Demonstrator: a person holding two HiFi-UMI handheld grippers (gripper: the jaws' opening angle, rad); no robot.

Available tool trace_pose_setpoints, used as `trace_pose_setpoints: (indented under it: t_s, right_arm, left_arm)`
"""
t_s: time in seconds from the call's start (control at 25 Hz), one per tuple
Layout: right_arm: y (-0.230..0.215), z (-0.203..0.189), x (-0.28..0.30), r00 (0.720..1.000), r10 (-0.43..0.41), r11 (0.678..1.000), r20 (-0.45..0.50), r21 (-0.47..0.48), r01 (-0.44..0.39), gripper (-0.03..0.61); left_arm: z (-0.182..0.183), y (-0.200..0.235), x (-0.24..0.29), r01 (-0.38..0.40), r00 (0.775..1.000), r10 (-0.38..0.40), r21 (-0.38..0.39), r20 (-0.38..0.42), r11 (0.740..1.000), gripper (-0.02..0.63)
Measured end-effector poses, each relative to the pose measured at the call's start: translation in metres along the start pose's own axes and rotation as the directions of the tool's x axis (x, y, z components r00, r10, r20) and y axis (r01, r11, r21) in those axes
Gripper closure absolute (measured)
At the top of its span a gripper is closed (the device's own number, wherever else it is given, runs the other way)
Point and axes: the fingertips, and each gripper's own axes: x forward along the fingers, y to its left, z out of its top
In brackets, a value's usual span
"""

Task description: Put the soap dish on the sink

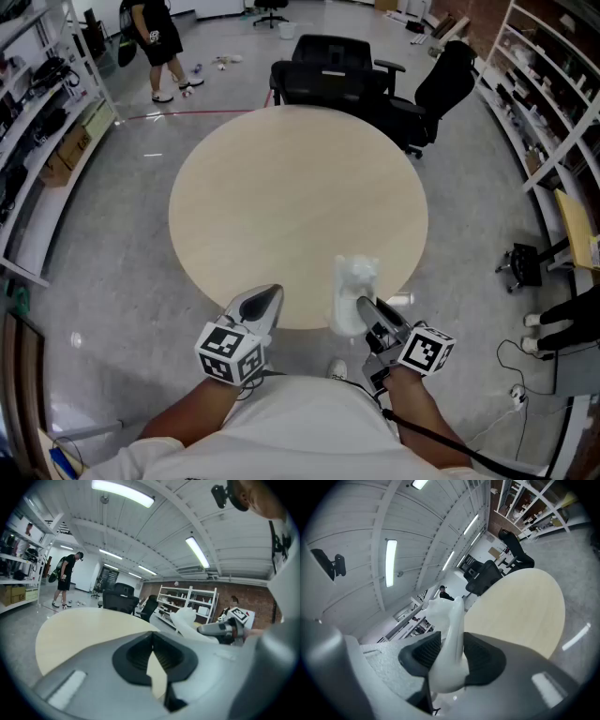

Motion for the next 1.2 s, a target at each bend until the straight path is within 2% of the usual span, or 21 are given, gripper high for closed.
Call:
trace_pose_setpoints:
  t_s: [0.24, 0.84, 1.2]
  right_arm:
    - [0.009, 0.002, 0.000, 0.999, 0.035, 0.999, 0.012, 0.020, -0.036, 0.423]
    - [0.022, -0.015, 0.005, 1.000, 0.020, 1.000, -0.004, -0.005, -0.020, 0.425]
    - [0.037, -0.035, 0.021, 0.999, 0.034, 0.999, -0.021, -0.006, -0.034, 0.425]
  left_arm:
    - [0.000, 0.002, -0.002, 0.003, 1.000, -0.003, -0.002, -0.003, 1.000, 0.604]
    - [0.002, 0.010, -0.015, 0.027, 1.000, -0.026, 0.017, -0.012, 1.000, 0.604]
    - [-0.001, 0.027, -0.043, -0.002, 1.000, 0.003, 0.019, -0.012, 1.000, 0.606]
